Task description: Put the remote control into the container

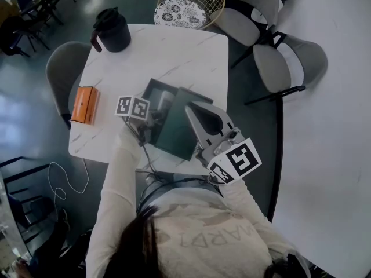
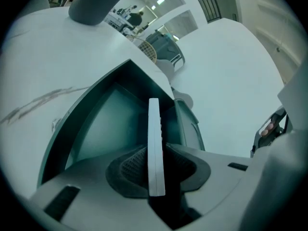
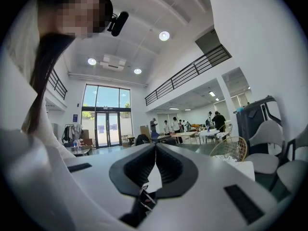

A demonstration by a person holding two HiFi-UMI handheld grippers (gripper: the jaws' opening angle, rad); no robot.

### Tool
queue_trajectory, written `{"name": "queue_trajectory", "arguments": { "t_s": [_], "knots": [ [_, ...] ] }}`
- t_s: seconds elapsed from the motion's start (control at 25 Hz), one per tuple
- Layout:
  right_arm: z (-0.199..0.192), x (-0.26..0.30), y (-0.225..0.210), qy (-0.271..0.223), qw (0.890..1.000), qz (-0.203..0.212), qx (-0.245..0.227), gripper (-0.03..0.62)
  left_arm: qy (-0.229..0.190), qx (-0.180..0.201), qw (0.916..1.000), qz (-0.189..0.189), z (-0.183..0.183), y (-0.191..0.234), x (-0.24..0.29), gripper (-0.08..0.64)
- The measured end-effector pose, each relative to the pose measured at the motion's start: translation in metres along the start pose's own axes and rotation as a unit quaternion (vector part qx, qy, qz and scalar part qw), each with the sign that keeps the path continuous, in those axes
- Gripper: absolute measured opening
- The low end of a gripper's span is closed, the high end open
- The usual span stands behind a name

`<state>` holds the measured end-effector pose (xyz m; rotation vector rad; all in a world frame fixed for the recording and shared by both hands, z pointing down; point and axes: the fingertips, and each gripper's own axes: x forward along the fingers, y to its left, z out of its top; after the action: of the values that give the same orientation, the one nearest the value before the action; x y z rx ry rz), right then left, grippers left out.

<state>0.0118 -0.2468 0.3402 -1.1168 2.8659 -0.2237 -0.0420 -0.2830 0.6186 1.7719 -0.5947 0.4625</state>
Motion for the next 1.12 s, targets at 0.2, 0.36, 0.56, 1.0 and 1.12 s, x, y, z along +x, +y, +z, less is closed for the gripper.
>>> {"name": "queue_trajectory", "arguments": {
  "t_s": [0.2,0.36,0.56,1.0,1.12],
  "knots": [
    [0.0,0.002,0.002,-0.002,1.0,0.005,0.001,0.017,-0.032,0.007,0.9984,0.047,0.007,0.01,-0.005,0.091],
    [0.0,0.004,0.005,-0.004,1.0,0.011,0.001,0.017,-0.064,-0.007,0.9956,0.068,0.014,0.016,-0.012,0.092],
    [0.001,0.003,0.006,-0.005,1.0,0.013,0.0,0.017,-0.088,0.01,0.9923,0.086,0.019,0.016,-0.016,0.092],
    [0.001,0.0,0.011,-0.007,1.0,0.019,0.002,0.017,-0.159,-0.046,0.9827,0.084,0.028,0.017,-0.027,0.092],
    [0.002,-0.002,0.011,-0.008,1.0,0.018,0.002,0.017,-0.176,-0.031,0.9769,0.117,0.031,0.02,-0.032,0.092]
  ]
}}
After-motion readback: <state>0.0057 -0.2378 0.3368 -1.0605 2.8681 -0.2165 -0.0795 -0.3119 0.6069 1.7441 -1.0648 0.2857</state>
